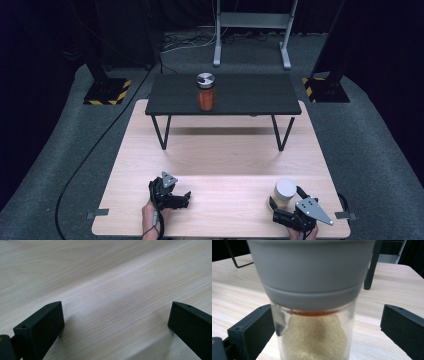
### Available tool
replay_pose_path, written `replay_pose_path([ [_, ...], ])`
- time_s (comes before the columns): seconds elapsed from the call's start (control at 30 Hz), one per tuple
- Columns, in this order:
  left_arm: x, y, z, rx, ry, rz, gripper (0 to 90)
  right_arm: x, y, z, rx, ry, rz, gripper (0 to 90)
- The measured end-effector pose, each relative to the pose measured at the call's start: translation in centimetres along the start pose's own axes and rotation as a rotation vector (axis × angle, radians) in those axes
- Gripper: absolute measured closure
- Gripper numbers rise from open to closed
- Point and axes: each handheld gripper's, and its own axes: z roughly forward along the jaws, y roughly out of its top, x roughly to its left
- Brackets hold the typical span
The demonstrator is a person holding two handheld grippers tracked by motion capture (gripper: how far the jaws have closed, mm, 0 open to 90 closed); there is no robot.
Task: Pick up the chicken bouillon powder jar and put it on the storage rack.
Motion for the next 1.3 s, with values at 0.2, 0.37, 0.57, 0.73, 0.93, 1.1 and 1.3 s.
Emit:
replay_pose_path([
  [0.2, 0.0, 0.0, 0.0, -0.001, 0.001, -0.001, 0.2, 0.2, 1.1, -0.1, -0.047, 0.021, -0.030, 0.0],
  [0.37, 0.0, 0.0, 0.0, -0.002, 0.002, -0.001, 0.2, 0.2, 1.2, -0.2, -0.109, 0.029, -0.036, 0.0],
  [0.57, 0.0, 0.0, 0.0, -0.001, 0.003, -0.001, 0.2, 0.1, 1.0, -0.2, -0.137, 0.026, -0.026, 0.0],
  [0.73, -0.1, -0.1, 0.0, -0.003, 0.005, -0.001, 0.3, 0.3, 0.2, -0.2, -0.172, 0.007, -0.002, 9.6],
  [0.93, -0.1, -0.1, 0.0, -0.002, 0.005, 0.000, 0.4, -0.4, -0.2, -0.4, -0.190, 0.035, 0.018, 19.6],
  [1.1, -0.1, -0.1, 0.0, -0.002, 0.005, 0.000, 0.4, -1.0, -0.2, -0.4, -0.187, 0.069, 0.028, 23.1],
  [1.3, -0.1, 0.0, 0.0, -0.002, 0.004, 0.000, 0.3, -1.3, 0.0, -0.4, -0.177, 0.096, 0.020, 32.0],
])
